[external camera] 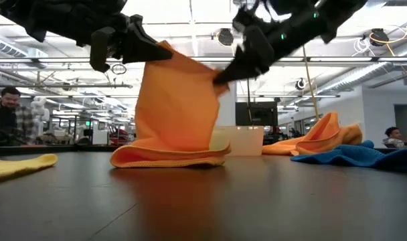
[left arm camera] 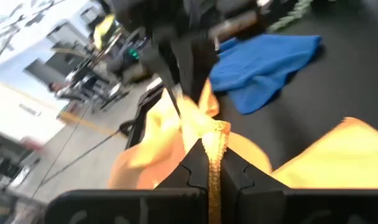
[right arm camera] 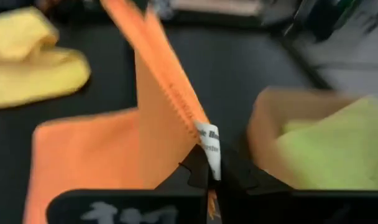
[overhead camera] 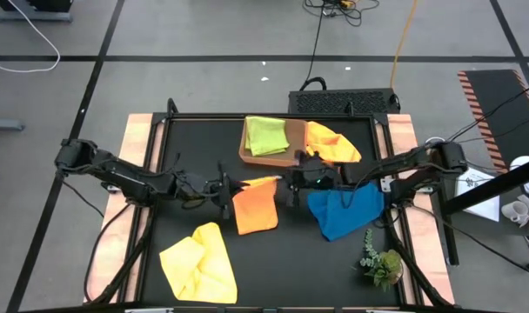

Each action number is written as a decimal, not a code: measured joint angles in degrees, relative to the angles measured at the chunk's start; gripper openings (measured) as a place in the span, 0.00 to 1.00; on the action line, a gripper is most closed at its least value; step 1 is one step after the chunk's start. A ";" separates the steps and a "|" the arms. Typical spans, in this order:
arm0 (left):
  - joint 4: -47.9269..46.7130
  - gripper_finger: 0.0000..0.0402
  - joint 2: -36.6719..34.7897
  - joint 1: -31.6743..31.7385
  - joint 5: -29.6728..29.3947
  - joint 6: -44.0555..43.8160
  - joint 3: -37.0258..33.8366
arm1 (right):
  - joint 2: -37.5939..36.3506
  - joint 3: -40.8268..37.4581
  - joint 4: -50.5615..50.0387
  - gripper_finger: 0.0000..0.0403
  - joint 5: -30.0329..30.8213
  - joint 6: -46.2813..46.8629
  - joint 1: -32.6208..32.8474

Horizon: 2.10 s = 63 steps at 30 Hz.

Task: Fold microfiber towels
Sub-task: Fold the left orange microfiber cloth, then put the orange microfiber cloth into the orange bin

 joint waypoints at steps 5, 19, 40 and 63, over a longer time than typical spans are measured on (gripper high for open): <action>-6.74 0.01 -0.49 1.28 -1.82 -4.08 0.16 | -1.57 0.04 1.76 0.00 3.02 -6.44 -0.11; -15.51 0.04 3.71 2.09 10.51 -14.08 -0.10 | 6.73 -0.04 2.51 0.00 -1.03 -4.95 2.66; -13.17 0.06 9.51 -5.29 18.00 -21.23 -0.13 | 10.31 -0.07 4.25 0.13 -27.71 8.49 9.21; -20.28 0.42 2.64 -5.90 10.44 -25.34 2.77 | 8.66 -0.05 -4.43 0.52 -15.79 22.06 2.37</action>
